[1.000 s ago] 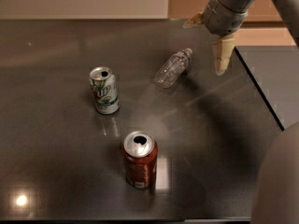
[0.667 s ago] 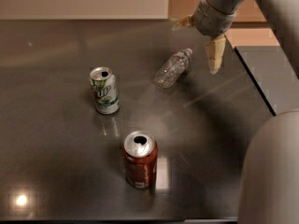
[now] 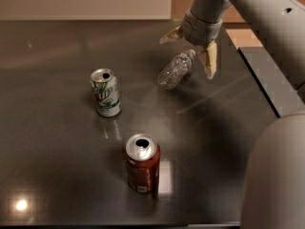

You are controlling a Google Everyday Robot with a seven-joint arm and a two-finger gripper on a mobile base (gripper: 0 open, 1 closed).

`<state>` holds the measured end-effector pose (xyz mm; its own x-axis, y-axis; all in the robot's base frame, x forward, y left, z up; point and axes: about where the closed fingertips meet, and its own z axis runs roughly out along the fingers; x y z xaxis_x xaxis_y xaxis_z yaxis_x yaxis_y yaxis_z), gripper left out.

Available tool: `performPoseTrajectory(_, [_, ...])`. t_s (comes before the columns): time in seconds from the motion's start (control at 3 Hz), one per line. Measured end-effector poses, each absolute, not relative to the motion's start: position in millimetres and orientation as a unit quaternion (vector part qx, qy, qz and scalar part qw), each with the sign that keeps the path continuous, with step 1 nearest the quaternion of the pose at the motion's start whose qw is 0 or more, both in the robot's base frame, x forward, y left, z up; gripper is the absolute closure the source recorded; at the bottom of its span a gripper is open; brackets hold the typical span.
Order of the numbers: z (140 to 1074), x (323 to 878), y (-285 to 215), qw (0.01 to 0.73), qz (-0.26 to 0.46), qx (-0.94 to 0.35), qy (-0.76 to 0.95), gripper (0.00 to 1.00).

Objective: Pick water bottle

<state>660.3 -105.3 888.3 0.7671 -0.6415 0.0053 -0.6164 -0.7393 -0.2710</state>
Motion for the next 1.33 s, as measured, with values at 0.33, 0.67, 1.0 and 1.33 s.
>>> performPoseTrajectory(0.33, [870.8,653.1,-93.0,0.093,-0.053,-0.952,0.287,0.0])
performPoseTrajectory(0.67, [857.1,649.3,-85.6,0.066,-0.057,-0.964,0.25,0.0])
performPoseTrajectory(1.0, [848.4,654.3,-83.6,0.046,-0.065,-0.97,0.23,0.18])
performPoseTrajectory(1.33, [845.7,659.3,-83.4,0.035,-0.069,-0.972,0.221,0.41])
